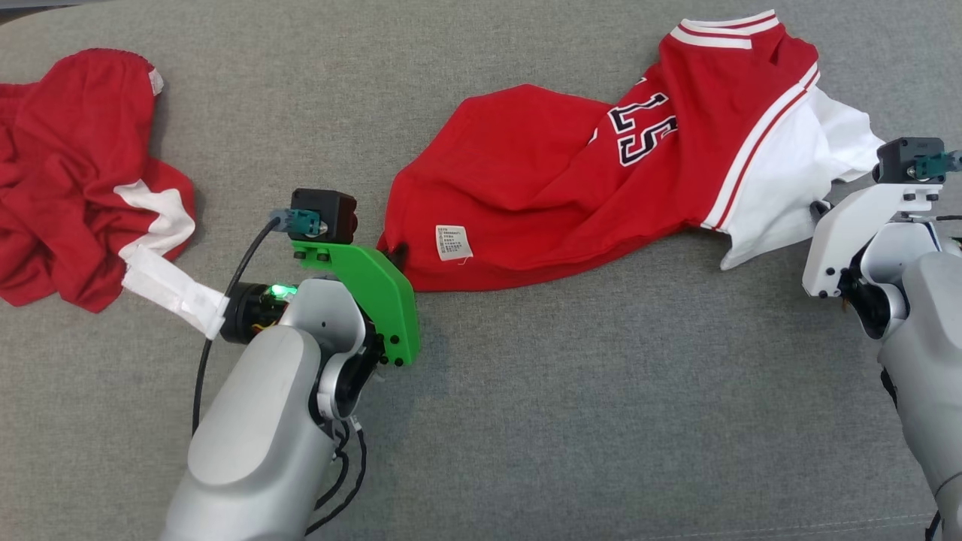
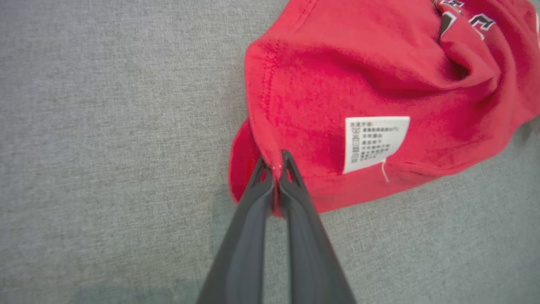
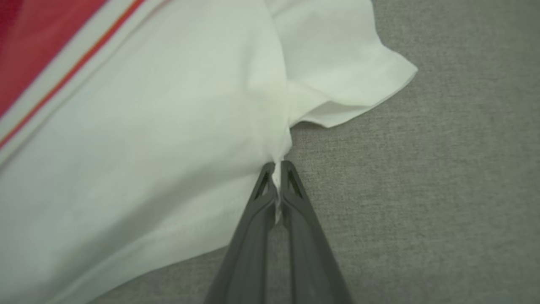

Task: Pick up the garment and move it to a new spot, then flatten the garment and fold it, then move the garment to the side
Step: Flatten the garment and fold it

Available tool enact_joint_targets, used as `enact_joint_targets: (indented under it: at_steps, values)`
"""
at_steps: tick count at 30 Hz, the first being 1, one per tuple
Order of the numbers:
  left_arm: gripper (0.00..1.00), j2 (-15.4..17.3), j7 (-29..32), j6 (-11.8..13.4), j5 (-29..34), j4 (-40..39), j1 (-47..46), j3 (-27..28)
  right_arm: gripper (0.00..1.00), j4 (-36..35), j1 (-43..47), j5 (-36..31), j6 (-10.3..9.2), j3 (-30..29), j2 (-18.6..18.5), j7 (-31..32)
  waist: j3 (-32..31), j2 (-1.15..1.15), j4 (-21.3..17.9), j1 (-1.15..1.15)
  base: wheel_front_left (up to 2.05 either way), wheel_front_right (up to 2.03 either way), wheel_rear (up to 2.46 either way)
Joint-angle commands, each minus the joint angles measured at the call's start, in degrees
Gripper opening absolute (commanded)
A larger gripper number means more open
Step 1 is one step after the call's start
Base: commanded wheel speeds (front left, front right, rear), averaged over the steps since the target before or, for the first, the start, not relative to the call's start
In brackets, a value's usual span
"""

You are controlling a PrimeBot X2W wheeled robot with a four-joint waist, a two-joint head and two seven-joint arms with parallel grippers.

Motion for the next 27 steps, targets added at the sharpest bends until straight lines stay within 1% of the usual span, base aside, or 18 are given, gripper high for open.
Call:
enact_joint_targets:
  at_steps: [1, 6, 8, 11, 14, 17, 20, 21, 23, 25, 27]
  values:
    - [0.0, 0.4, -1.3, 0.0, -0.4, -0.6, 0.6, 0.5, 0.0, 0.2, 1.5, 0.7, -0.12, 0.0, -0.4, -0.8, -0.7, 0.0, 0.0, 0.0, 0.0, 0.0, 0.0]
    - [0.0, -0.4, -5.2, -0.8, -2.4, -3.2, 1.6, 1.6, 0.0, -4.8, 2.2, 3.2, -0.11, -1.4, -1.1, -6.3, -3.0, 0.0, 0.2, 0.0, 0.0, 0.0, 0.0]
    - [0.0, -0.8, -7.5, -1.3, -4.0, -5.8, 2.4, 2.3, 0.0, -9.6, 4.1, 5.1, -0.11, -2.7, -1.9, -9.0, -4.7, 0.0, 0.1, 0.0, 0.0, 0.0, 0.0]
    - [0.0, -1.1, -9.8, -2.1, -6.6, -8.8, 3.6, 3.3, 0.0, -16.0, 6.5, 6.7, -0.11, -4.3, -2.0, -10.0, -6.5, 0.0, -0.4, 0.0, 0.0, 0.0, 0.0]
    - [0.0, -1.5, -11.7, -3.3, -11.6, -11.9, 4.8, 4.5, 0.0, -23.3, 9.3, 8.7, -0.11, -6.0, -1.7, -9.6, -8.1, 0.0, -1.0, 0.0, 0.0, 0.0, 0.0]
    - [0.0, -1.7, -13.1, -4.7, -18.3, -16.1, 5.6, 5.0, 0.0, -33.1, 11.8, 13.0, -0.08, -8.2, -0.3, -8.5, -9.4, 0.0, -1.6, 0.0, 0.0, 0.0, 0.0]
    - [0.0, -1.8, -13.0, -5.1, -23.6, -20.1, 5.0, 5.0, 0.0, -42.5, 13.7, 15.9, -0.08, -10.6, 0.6, -7.0, -9.7, 0.0, -2.2, 0.0, 0.0, 0.0, 0.0]
    - [0.0, -1.8, -12.3, -4.9, -25.9, -21.4, 4.5, 4.9, 0.0, -45.8, 13.8, 16.4, -0.08, -11.6, 0.8, -6.4, -9.6, 0.0, -2.5, 0.0, 0.0, 0.0, 0.0]
    - [0.0, -1.8, -11.0, -4.1, -28.2, -23.5, 2.8, 5.1, 0.0, -50.8, 12.9, 17.2, -0.08, -13.1, 2.0, -5.4, -8.8, 0.0, -3.1, 0.0, 0.0, 0.0, 0.0]
    - [0.0, -1.7, -9.0, -3.3, -30.0, -24.7, 1.2, 5.6, 0.0, -53.7, 11.0, 16.2, -0.08, -14.0, 2.3, -4.2, -7.6, 0.0, -3.9, 0.0, 0.0, 0.0, 0.0]
    - [0.0, -1.6, -6.8, -2.5, -31.9, -25.0, -1.1, 6.6, 0.0, -54.1, 8.0, 16.0, -0.08, -14.6, 3.0, -3.4, -5.6, 0.0, -4.7, 0.0, 0.0, 0.0, 0.0]
